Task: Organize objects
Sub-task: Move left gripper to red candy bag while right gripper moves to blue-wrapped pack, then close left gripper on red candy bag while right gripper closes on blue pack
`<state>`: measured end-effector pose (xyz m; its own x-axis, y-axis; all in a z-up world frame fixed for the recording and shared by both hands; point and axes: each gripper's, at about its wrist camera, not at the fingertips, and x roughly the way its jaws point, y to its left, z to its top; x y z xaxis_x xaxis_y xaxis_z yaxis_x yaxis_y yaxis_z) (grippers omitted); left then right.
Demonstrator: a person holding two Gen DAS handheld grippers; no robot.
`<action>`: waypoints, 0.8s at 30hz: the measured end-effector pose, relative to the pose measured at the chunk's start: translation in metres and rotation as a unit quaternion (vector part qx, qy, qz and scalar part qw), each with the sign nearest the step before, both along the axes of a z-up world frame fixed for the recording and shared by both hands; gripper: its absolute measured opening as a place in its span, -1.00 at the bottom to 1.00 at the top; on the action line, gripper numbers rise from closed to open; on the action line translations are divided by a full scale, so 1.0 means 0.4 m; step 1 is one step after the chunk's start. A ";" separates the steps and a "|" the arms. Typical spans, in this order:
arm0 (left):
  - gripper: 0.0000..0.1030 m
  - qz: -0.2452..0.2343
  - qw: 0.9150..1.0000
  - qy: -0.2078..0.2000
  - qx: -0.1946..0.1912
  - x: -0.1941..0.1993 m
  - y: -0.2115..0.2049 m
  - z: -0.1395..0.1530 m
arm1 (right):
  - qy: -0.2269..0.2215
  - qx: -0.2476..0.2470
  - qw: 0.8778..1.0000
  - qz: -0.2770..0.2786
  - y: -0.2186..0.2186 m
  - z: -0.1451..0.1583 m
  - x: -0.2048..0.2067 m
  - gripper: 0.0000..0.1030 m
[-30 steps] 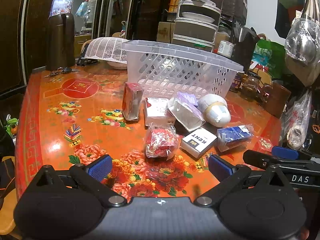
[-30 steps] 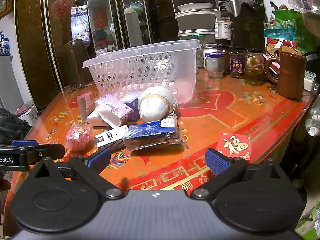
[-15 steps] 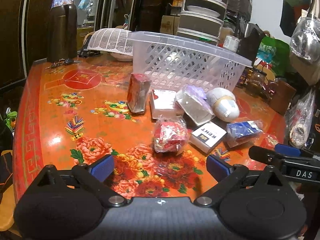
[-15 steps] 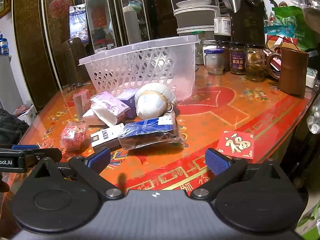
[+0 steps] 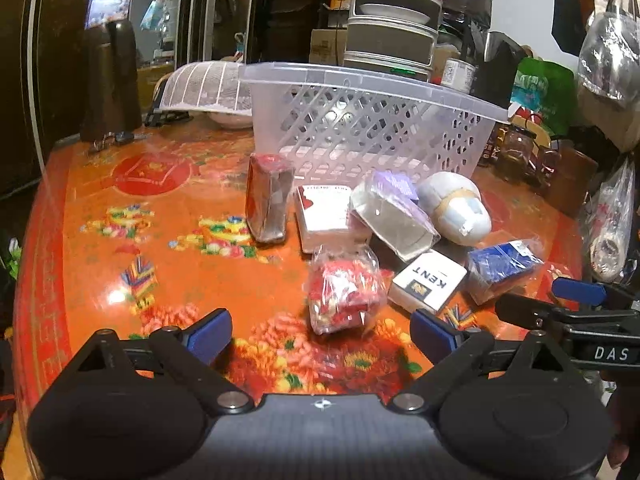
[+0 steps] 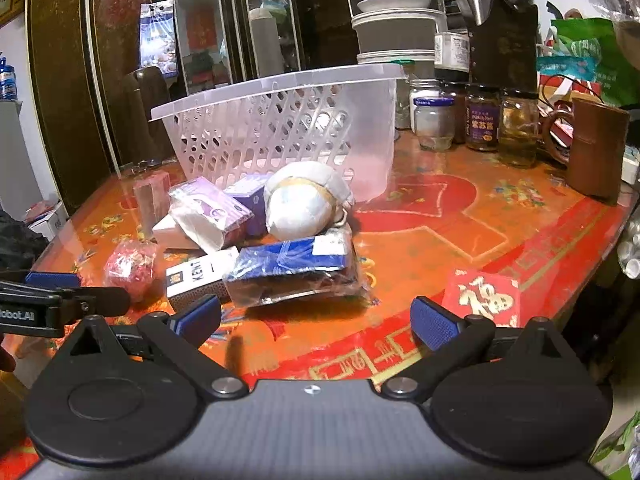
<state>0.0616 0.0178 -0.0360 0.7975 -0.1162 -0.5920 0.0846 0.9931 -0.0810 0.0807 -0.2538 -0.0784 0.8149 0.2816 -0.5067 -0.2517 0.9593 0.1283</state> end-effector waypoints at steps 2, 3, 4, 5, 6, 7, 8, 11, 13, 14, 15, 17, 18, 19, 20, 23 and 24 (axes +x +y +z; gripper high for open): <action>0.84 -0.004 1.000 -0.002 0.003 0.012 -0.004 0.004 | -0.002 -0.012 1.000 0.001 0.011 -0.001 0.008 1.00; 0.83 -0.007 1.000 -0.001 0.003 0.017 -0.006 0.006 | -0.003 -0.018 1.000 0.001 0.016 -0.002 0.010 1.00; 0.83 -0.011 1.000 -0.002 0.004 0.022 -0.010 0.007 | -0.004 -0.024 1.000 0.001 0.020 -0.002 0.011 1.00; 0.83 -0.014 1.000 -0.004 0.008 0.024 -0.013 0.007 | -0.004 -0.027 1.000 0.002 0.021 -0.003 0.010 1.00; 0.83 -0.015 1.000 -0.005 0.013 0.026 -0.017 0.006 | -0.004 -0.028 1.000 0.003 0.022 -0.003 0.008 1.00; 0.83 -0.017 1.000 -0.006 0.016 0.024 -0.019 0.006 | -0.005 -0.029 1.000 0.004 0.022 -0.001 0.004 1.00; 0.83 -0.020 1.000 -0.011 0.019 0.018 -0.021 0.007 | -0.006 -0.028 1.000 0.006 0.021 0.002 -0.005 1.00; 0.83 -0.020 0.999 -0.021 0.018 -0.009 -0.017 0.024 | -0.016 -0.023 1.000 0.014 0.012 0.025 -0.045 1.00; 0.83 -0.024 0.999 -0.029 0.002 -0.026 -0.011 0.044 | -0.020 -0.018 1.000 0.016 0.008 0.042 -0.060 1.00; 0.83 -0.025 0.999 -0.033 -0.005 -0.031 -0.009 0.055 | -0.021 -0.015 1.000 0.017 0.007 0.053 -0.061 1.00; 0.83 -0.021 0.999 -0.035 -0.005 -0.032 -0.009 0.063 | -0.020 -0.015 1.000 0.016 0.008 0.060 -0.058 1.00; 0.83 -0.014 0.999 -0.042 0.002 -0.030 -0.012 0.071 | -0.021 -0.014 1.000 0.011 0.008 0.066 -0.048 1.00; 0.83 -0.013 0.999 -0.042 0.005 -0.024 -0.014 0.070 | -0.019 -0.015 1.000 0.009 0.009 0.065 -0.038 1.00; 0.83 -0.012 0.999 -0.037 0.009 -0.014 -0.015 0.064 | -0.015 -0.019 1.000 0.008 0.011 0.063 -0.028 1.00; 0.83 -0.011 0.999 -0.028 0.013 -0.002 -0.017 0.055 | -0.015 -0.026 1.000 0.007 0.015 0.057 -0.016 1.00; 0.71 -0.011 1.000 -0.017 0.018 0.018 -0.020 0.034 | -0.004 -0.046 0.999 0.004 0.027 0.038 0.012 0.98; 0.68 -0.012 1.000 -0.015 0.017 0.023 -0.020 0.030 | -0.001 -0.046 0.999 0.005 0.028 0.032 0.020 0.94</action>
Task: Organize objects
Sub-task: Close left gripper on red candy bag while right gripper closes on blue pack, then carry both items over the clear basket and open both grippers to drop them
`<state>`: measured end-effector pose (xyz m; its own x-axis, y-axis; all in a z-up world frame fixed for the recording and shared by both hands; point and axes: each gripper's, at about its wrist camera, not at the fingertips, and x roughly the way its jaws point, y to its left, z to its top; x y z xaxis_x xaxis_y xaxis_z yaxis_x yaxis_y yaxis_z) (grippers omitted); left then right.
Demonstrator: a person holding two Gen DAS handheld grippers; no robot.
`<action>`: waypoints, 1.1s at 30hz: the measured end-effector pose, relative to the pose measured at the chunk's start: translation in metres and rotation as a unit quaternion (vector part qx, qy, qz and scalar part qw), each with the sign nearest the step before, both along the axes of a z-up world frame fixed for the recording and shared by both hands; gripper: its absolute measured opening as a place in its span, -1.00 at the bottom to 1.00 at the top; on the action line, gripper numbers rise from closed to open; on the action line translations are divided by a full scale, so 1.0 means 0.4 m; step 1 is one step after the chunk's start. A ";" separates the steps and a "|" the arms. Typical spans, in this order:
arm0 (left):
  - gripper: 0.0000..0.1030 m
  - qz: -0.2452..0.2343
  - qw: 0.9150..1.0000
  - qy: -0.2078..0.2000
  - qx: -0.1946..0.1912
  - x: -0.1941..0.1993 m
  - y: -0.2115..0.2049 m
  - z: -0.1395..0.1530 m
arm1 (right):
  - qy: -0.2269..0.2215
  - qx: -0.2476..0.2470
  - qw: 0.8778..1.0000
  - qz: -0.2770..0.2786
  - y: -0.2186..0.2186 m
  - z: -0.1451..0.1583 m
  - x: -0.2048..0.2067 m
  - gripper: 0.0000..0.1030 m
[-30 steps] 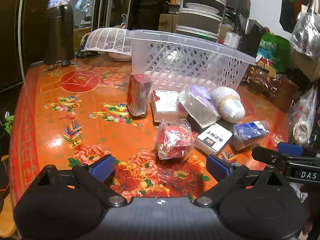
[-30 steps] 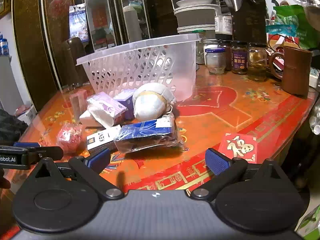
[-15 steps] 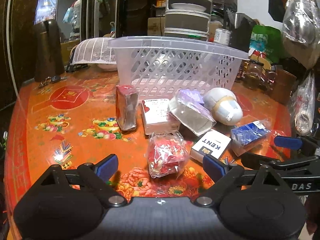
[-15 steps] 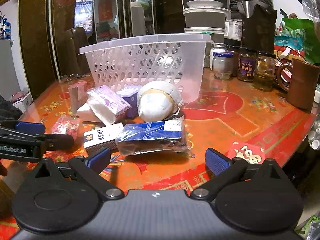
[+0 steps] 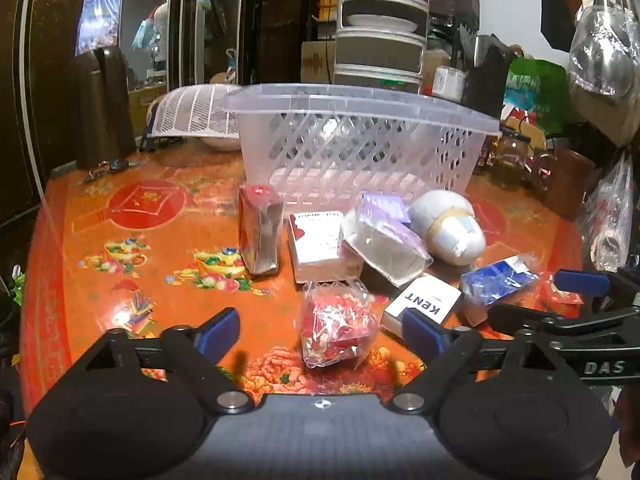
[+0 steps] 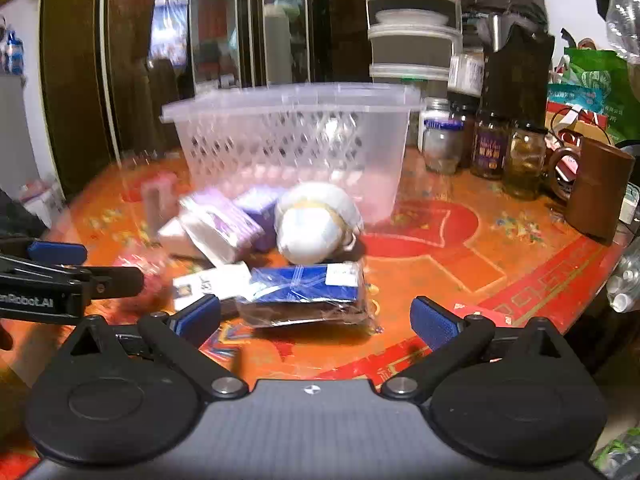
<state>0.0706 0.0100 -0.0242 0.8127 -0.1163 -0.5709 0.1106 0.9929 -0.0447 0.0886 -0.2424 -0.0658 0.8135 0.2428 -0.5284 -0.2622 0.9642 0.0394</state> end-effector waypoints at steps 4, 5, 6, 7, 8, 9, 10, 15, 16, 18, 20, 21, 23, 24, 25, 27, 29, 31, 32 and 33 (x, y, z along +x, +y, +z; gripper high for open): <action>0.30 0.001 1.000 0.007 0.006 0.012 0.001 -0.016 | 0.006 -0.006 1.000 0.004 0.009 -0.013 0.017 0.84; 0.14 -0.002 1.000 0.014 0.003 0.017 0.002 -0.022 | 0.007 -0.008 1.000 0.005 0.013 -0.015 0.019 0.84; 0.13 -0.004 1.000 0.019 0.000 0.020 0.004 -0.027 | 0.008 -0.010 1.000 0.007 0.017 -0.017 0.022 0.82; 0.13 -0.005 1.000 0.020 -0.002 0.022 0.004 -0.031 | 0.008 -0.015 1.000 0.008 0.023 -0.019 0.023 0.80; 0.13 -0.007 1.000 0.020 0.001 0.023 0.001 -0.034 | 0.007 -0.021 1.000 0.009 0.030 -0.022 0.025 0.77; 0.13 -0.008 1.000 0.019 0.005 0.023 -0.002 -0.036 | 0.007 -0.029 1.000 0.009 0.037 -0.024 0.027 0.72; 0.13 -0.008 1.000 0.017 0.008 0.022 -0.004 -0.037 | 0.005 -0.037 0.999 0.006 0.042 -0.026 0.027 0.69; 0.13 -0.011 1.000 0.013 0.000 0.022 0.002 -0.035 | -0.003 -0.046 0.999 0.001 0.051 -0.024 0.024 0.53; 0.08 -0.014 1.000 0.012 -0.004 0.021 0.005 -0.034 | -0.007 -0.048 0.999 -0.002 0.052 -0.022 0.020 0.53; -0.02 -0.010 1.000 0.005 -0.012 0.018 0.013 -0.031 | -0.014 -0.046 0.999 -0.005 0.044 -0.014 0.011 0.53; -0.02 -0.006 1.000 -0.004 -0.021 0.013 0.024 -0.026 | -0.018 -0.034 0.999 -0.004 0.030 0.000 0.001 0.53; -0.02 -0.005 1.000 -0.008 -0.027 0.011 0.029 -0.022 | -0.022 -0.030 0.999 -0.004 0.024 0.008 -0.003 0.53; -0.02 -0.006 0.999 -0.017 -0.035 0.006 0.035 -0.016 | -0.032 -0.019 0.999 -0.003 0.009 0.034 -0.016 0.53; -0.02 -0.007 0.999 -0.024 -0.039 0.002 0.038 -0.010 | -0.037 -0.012 0.999 -0.003 0.002 0.049 -0.019 0.53; -0.02 -0.008 0.999 -0.031 -0.043 -0.003 0.041 -0.003 | -0.044 -0.004 0.999 0.000 -0.008 0.069 -0.024 0.53; -0.02 -0.009 0.997 -0.048 -0.053 -0.009 0.054 0.023 | -0.056 0.008 0.998 0.008 -0.023 0.113 -0.024 0.53; -0.02 -0.019 0.996 -0.060 -0.069 -0.008 0.070 0.068 | -0.073 0.021 0.997 0.017 -0.041 0.170 -0.012 0.53; -0.02 -0.027 0.994 -0.085 -0.067 -0.002 0.076 0.134 | -0.090 0.027 0.995 0.025 -0.049 0.228 0.009 0.53; -0.02 -0.030 0.993 -0.098 -0.058 0.008 0.075 0.174 | -0.100 0.025 0.994 0.029 -0.048 0.258 0.026 0.53; -0.02 -0.037 0.992 -0.108 -0.051 0.025 0.071 0.212 | -0.110 0.017 0.993 0.030 -0.041 0.288 0.051 0.53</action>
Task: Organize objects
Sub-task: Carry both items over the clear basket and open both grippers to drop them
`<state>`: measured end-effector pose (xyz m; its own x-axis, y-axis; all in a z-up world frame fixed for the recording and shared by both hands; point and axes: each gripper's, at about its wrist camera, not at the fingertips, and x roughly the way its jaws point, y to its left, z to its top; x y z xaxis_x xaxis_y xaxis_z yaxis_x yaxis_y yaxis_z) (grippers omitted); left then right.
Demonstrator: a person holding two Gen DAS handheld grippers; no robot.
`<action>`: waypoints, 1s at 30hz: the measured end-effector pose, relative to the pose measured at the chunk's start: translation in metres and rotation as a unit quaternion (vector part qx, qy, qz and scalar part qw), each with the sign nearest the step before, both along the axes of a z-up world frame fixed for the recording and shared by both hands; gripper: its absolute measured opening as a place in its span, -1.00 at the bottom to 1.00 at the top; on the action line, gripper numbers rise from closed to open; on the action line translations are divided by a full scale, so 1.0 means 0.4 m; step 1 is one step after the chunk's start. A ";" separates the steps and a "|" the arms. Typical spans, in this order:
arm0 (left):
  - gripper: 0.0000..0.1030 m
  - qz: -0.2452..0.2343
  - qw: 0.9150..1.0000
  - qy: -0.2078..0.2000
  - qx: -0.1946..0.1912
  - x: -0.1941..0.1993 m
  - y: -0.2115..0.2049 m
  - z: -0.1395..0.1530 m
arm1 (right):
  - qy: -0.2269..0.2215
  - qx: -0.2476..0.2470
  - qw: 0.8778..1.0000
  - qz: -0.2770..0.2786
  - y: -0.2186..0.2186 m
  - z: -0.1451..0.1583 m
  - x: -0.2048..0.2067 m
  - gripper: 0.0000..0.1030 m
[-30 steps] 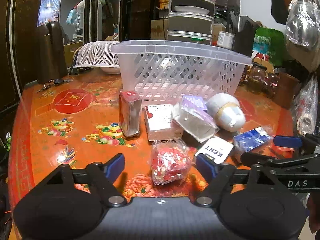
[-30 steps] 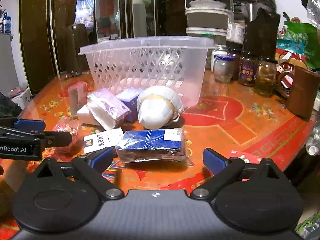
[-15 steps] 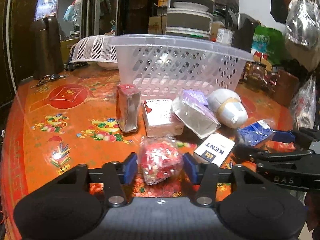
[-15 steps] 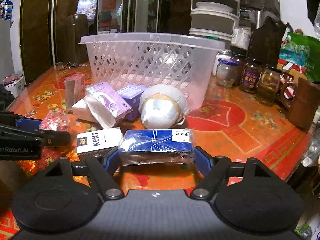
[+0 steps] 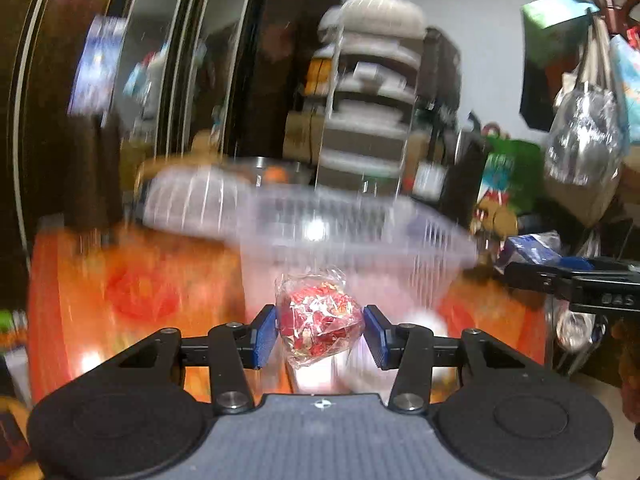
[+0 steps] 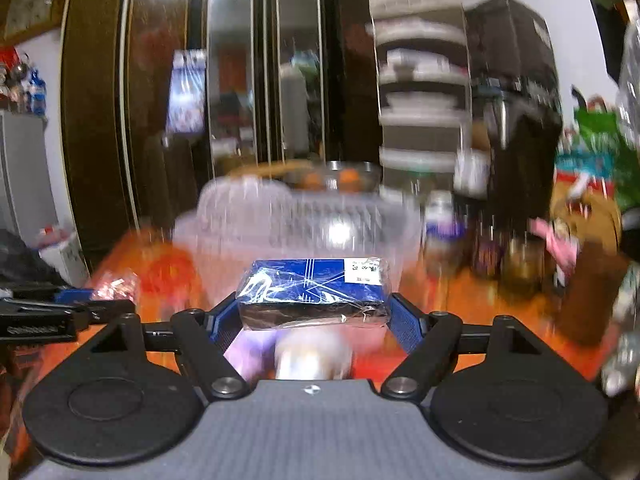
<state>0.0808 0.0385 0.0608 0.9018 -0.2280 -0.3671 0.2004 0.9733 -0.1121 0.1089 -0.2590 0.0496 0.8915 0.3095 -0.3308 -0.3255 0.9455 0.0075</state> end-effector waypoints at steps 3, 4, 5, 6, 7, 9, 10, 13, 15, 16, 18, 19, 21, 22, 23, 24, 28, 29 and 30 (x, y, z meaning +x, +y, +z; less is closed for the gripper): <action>-0.02 -0.021 1.000 -0.009 0.000 0.096 -0.018 0.100 | 0.002 -0.028 1.000 -0.003 0.037 0.057 0.115 0.53; -0.02 -0.025 1.000 -0.003 0.000 0.140 -0.028 0.122 | 0.013 -0.036 0.999 -0.002 0.050 0.061 0.158 0.53; -0.02 -0.029 1.000 0.009 0.005 0.195 -0.041 0.140 | 0.028 -0.052 0.998 -0.006 0.069 0.062 0.217 0.53; -0.02 -0.033 0.999 0.027 0.011 0.249 -0.055 0.147 | 0.049 -0.062 0.997 -0.013 0.079 0.056 0.264 0.53; -0.02 -0.032 0.998 0.050 0.010 0.301 -0.067 0.147 | 0.074 -0.066 0.995 -0.014 0.086 0.046 0.310 0.53; -0.02 -0.030 0.993 0.114 0.001 0.407 -0.083 0.119 | 0.121 -0.060 0.991 -0.011 0.088 0.017 0.392 0.53; -0.02 -0.025 0.991 0.134 -0.003 0.445 -0.088 0.103 | 0.142 -0.062 0.988 -0.008 0.091 0.001 0.421 0.53; -0.02 -0.008 0.984 0.176 0.010 0.516 -0.102 0.057 | 0.172 -0.072 0.983 -0.006 0.098 -0.036 0.461 0.53; -0.02 0.000 0.981 0.194 0.012 0.537 -0.103 0.033 | 0.176 -0.084 0.981 -0.004 0.104 -0.047 0.474 0.53; -0.02 0.003 0.980 0.199 0.012 0.542 -0.100 0.024 | 0.178 -0.085 0.980 -0.001 0.107 -0.051 0.476 0.53; -0.02 0.000 0.979 0.202 0.013 0.548 -0.104 0.017 | 0.180 -0.088 0.980 0.004 0.110 -0.055 0.480 0.53; -0.02 0.000 0.979 0.205 0.017 0.550 -0.106 0.013 | 0.180 -0.088 0.980 0.007 0.113 -0.058 0.482 0.53; -0.02 0.002 0.978 0.208 0.023 0.554 -0.107 0.005 | 0.186 -0.089 0.979 0.010 0.117 -0.059 0.485 0.53; -0.02 0.003 0.977 0.210 0.024 0.559 -0.102 0.004 | 0.188 -0.090 0.978 0.010 0.119 -0.063 0.487 0.53; -0.02 0.005 0.977 0.211 0.027 0.561 -0.103 0.001 | 0.192 -0.092 0.977 0.013 0.120 -0.067 0.492 0.53; -0.02 0.007 0.977 0.213 0.029 0.562 -0.102 -0.002 | 0.195 -0.090 0.977 0.015 0.120 -0.070 0.494 0.53; -0.02 0.010 0.976 0.215 0.032 0.569 -0.100 -0.008 | 0.201 -0.082 0.976 0.017 0.118 -0.073 0.500 0.53; -0.01 0.009 0.976 0.214 0.033 0.569 -0.101 -0.010 | 0.203 -0.082 0.976 0.018 0.118 -0.072 0.501 0.53; 0.00 0.009 0.977 0.210 0.034 0.567 -0.102 -0.009 | 0.200 -0.083 0.976 0.015 0.117 -0.071 0.503 0.54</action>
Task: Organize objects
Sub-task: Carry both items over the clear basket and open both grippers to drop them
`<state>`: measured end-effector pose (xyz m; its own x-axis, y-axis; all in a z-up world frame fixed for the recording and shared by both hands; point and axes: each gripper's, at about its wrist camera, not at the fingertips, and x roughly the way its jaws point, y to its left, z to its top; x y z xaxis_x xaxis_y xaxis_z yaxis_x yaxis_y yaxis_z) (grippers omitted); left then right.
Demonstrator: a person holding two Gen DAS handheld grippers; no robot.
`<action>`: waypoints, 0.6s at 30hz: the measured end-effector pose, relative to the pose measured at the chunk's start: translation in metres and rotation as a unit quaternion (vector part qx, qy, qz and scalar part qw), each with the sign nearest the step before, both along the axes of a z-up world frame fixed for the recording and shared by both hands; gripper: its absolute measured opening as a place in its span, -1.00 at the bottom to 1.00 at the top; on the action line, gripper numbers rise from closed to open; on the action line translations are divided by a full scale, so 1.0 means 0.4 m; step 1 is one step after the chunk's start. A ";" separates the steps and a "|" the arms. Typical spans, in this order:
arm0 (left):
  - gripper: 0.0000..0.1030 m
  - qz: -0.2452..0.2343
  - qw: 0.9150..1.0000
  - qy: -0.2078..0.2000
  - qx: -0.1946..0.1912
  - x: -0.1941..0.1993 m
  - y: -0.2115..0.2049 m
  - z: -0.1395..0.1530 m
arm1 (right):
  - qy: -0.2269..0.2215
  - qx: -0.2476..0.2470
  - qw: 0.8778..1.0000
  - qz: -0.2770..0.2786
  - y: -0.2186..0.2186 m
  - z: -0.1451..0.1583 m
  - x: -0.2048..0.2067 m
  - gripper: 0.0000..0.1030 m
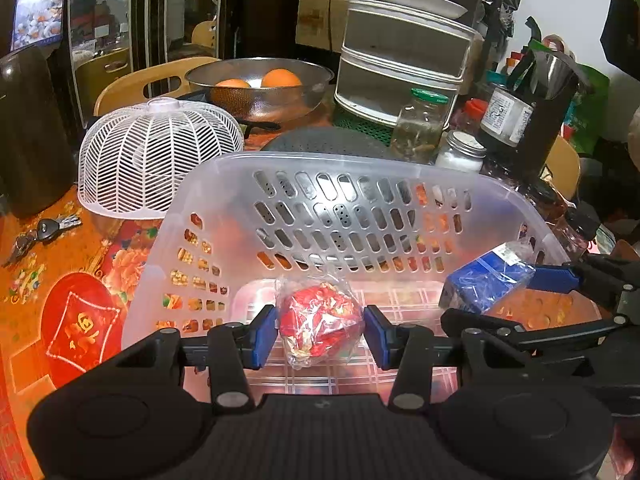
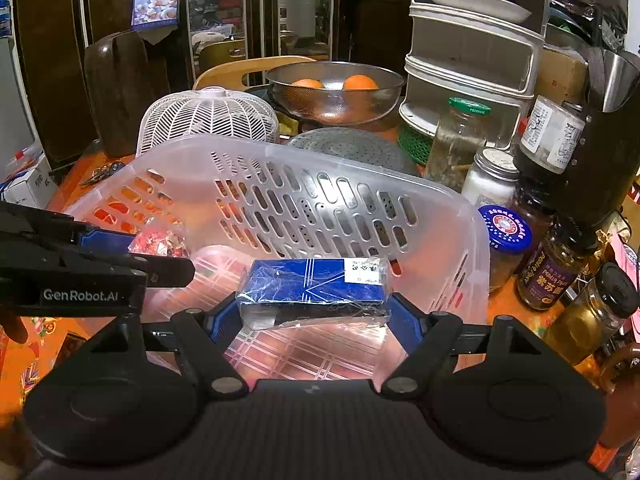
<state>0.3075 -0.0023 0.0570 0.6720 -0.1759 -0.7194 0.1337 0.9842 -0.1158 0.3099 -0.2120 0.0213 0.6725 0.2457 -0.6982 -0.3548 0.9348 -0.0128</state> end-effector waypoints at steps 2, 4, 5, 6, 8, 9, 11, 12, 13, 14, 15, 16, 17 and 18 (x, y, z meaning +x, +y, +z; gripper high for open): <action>0.23 0.002 1.000 -0.014 0.008 -0.007 -0.001 0.004 | -0.009 0.004 1.000 -0.005 -0.006 0.006 -0.005 0.58; 0.32 0.002 1.000 -0.022 0.005 -0.012 0.001 0.008 | -0.007 0.017 1.000 -0.005 -0.016 0.011 -0.008 0.60; 0.43 0.004 1.000 -0.027 0.001 -0.017 0.005 0.012 | -0.011 0.023 1.000 -0.007 -0.023 0.016 -0.012 0.65; 0.49 0.007 0.999 -0.035 -0.002 -0.025 0.007 0.019 | -0.019 0.027 0.999 -0.010 -0.030 0.023 -0.019 0.68; 0.56 0.008 0.998 -0.063 -0.017 -0.062 0.016 0.041 | -0.045 0.046 0.998 -0.016 -0.049 0.045 -0.047 0.68; 0.59 0.006 0.996 -0.084 -0.026 -0.090 0.022 0.055 | -0.057 0.057 0.997 -0.019 -0.060 0.057 -0.066 0.74; 0.87 0.001 0.990 -0.133 -0.038 -0.160 0.036 0.082 | -0.086 0.086 0.992 -0.019 -0.085 0.082 -0.118 1.00; 0.94 0.003 0.987 -0.155 -0.043 -0.199 0.045 0.090 | -0.097 0.093 0.991 -0.017 -0.094 0.090 -0.143 1.00; 1.00 0.004 0.984 -0.170 -0.045 -0.232 0.053 0.094 | -0.107 0.095 0.990 -0.017 -0.103 0.095 -0.172 1.00; 1.00 0.000 0.982 -0.186 -0.044 -0.268 0.060 0.093 | -0.119 0.097 0.988 -0.019 -0.114 0.098 -0.210 1.00; 1.00 -0.003 0.980 -0.195 -0.037 -0.299 0.064 0.088 | -0.129 0.102 0.986 -0.017 -0.123 0.096 -0.244 1.00; 1.00 -0.005 0.980 -0.196 -0.030 -0.324 0.066 0.076 | -0.139 0.107 0.984 -0.016 -0.134 0.089 -0.281 1.00; 1.00 -0.009 0.981 -0.194 -0.024 -0.353 0.067 0.058 | -0.146 0.113 0.983 -0.019 -0.144 0.076 -0.318 1.00; 1.00 -0.013 0.981 -0.192 -0.018 -0.372 0.066 0.040 | -0.148 0.118 0.982 -0.025 -0.153 0.052 -0.353 1.00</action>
<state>0.1585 0.0241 0.0732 0.8868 -0.2175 -0.4078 0.1995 0.9761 -0.0867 0.1689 -0.2731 0.0423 0.8523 0.3386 -0.3986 -0.3214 0.9403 0.1116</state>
